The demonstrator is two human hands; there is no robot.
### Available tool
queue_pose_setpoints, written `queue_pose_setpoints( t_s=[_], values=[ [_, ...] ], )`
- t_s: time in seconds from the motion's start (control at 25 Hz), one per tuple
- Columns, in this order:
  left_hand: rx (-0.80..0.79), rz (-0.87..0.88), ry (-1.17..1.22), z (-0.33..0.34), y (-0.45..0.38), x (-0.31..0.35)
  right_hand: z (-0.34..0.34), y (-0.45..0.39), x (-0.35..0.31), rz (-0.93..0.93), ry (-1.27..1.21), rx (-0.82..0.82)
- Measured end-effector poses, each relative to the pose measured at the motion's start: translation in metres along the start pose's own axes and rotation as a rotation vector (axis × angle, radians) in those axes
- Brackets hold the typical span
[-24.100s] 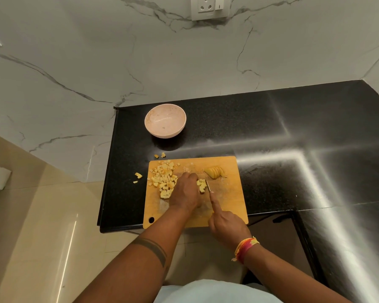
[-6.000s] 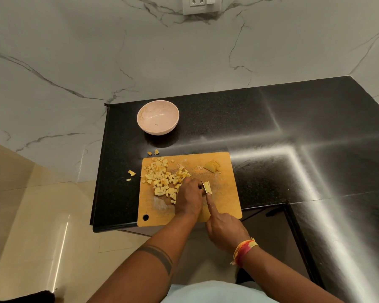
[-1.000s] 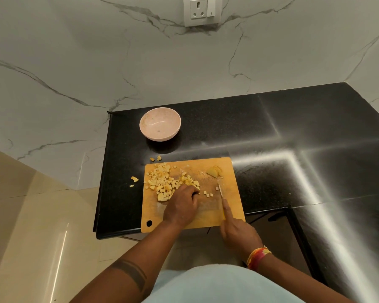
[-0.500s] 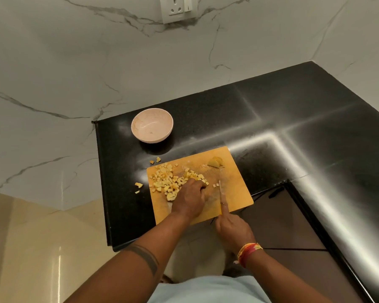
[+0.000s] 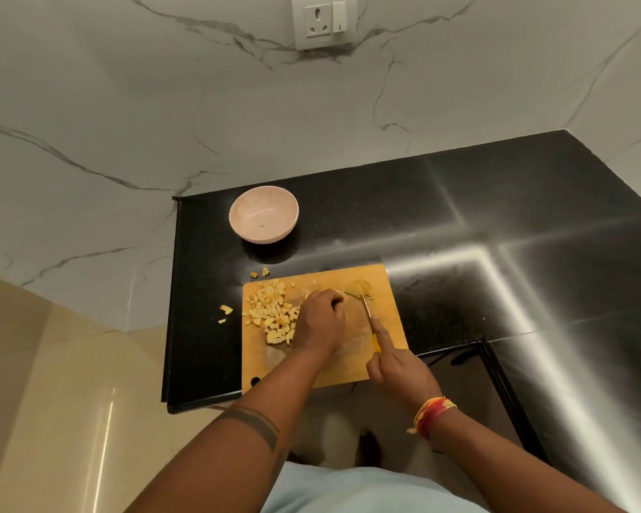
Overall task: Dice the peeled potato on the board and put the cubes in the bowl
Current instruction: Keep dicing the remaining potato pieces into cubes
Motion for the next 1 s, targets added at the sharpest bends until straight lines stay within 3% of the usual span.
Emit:
queue_pose_setpoints(
  t_s=[0.28,0.76,1.0],
  values=[
    [-0.091,-0.093,0.009,0.043,-0.036,0.029,-0.015,-0.015,0.01,-0.002,-0.114,0.062],
    [0.007,-0.195,0.092,0.056,-0.05,0.022,-0.024,-0.011,0.038,-0.045,-0.175,-0.015],
    [0.015,-0.15,0.051,0.052,-0.049,0.025,-0.029,-0.014,0.036,-0.062,-0.184,-0.018]
  ],
)
Point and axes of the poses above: each hand's wrist, its own y-axis away from the middle knuckle, its own z-axis out of the palm, x = y × z, the point moved 1 cm from there along -y, towards the middle knuckle, and after that the axes turned 2 degrees about z, right-handed, at the moved point
